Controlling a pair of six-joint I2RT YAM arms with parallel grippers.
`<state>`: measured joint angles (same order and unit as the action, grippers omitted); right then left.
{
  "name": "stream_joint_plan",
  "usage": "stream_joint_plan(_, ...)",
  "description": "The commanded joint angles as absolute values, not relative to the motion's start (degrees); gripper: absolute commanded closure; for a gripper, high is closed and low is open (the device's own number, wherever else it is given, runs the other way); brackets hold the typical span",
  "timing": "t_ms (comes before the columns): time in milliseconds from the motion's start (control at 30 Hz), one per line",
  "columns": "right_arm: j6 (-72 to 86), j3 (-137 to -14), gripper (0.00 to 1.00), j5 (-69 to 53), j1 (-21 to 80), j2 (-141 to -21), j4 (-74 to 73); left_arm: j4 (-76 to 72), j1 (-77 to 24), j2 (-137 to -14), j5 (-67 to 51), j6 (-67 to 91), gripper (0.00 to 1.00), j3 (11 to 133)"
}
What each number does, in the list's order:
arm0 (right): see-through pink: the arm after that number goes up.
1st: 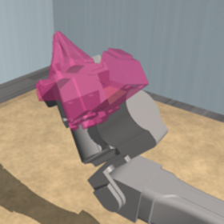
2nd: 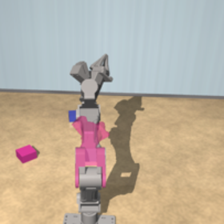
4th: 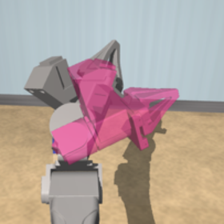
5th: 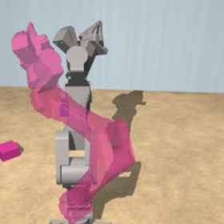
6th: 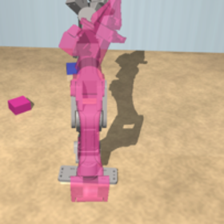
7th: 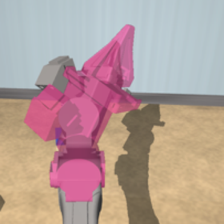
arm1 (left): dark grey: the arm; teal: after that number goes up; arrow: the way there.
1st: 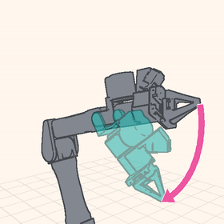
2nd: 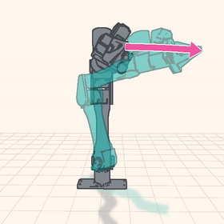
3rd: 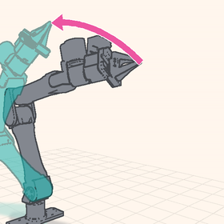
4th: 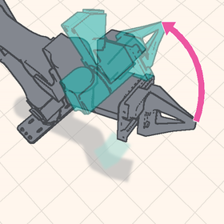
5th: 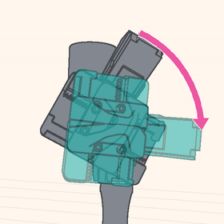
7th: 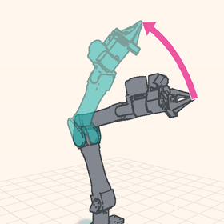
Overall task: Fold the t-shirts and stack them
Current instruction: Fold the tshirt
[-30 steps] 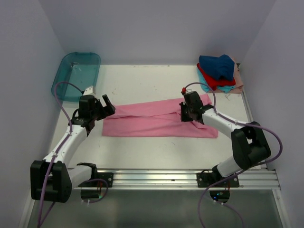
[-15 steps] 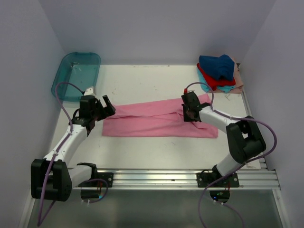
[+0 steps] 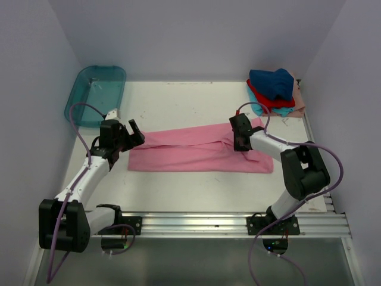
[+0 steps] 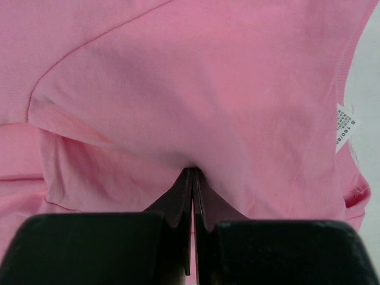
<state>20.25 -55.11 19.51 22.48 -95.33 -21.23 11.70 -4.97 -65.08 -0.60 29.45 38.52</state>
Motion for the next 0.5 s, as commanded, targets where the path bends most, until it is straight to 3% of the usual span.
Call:
stream_joint_plan(0, 21.0, -57.1, 1.0, 24.1, 22.3, -93.4, -22.5, 10.3, -5.3, -65.1, -0.3, 30.1, 0.0, 38.7)
stream_joint_plan(467, 19.0, -57.6, 1.0, 19.2, 22.5, -91.9, -22.0, 9.8, -5.3, -64.2, -0.3, 30.1, 0.0, 37.4)
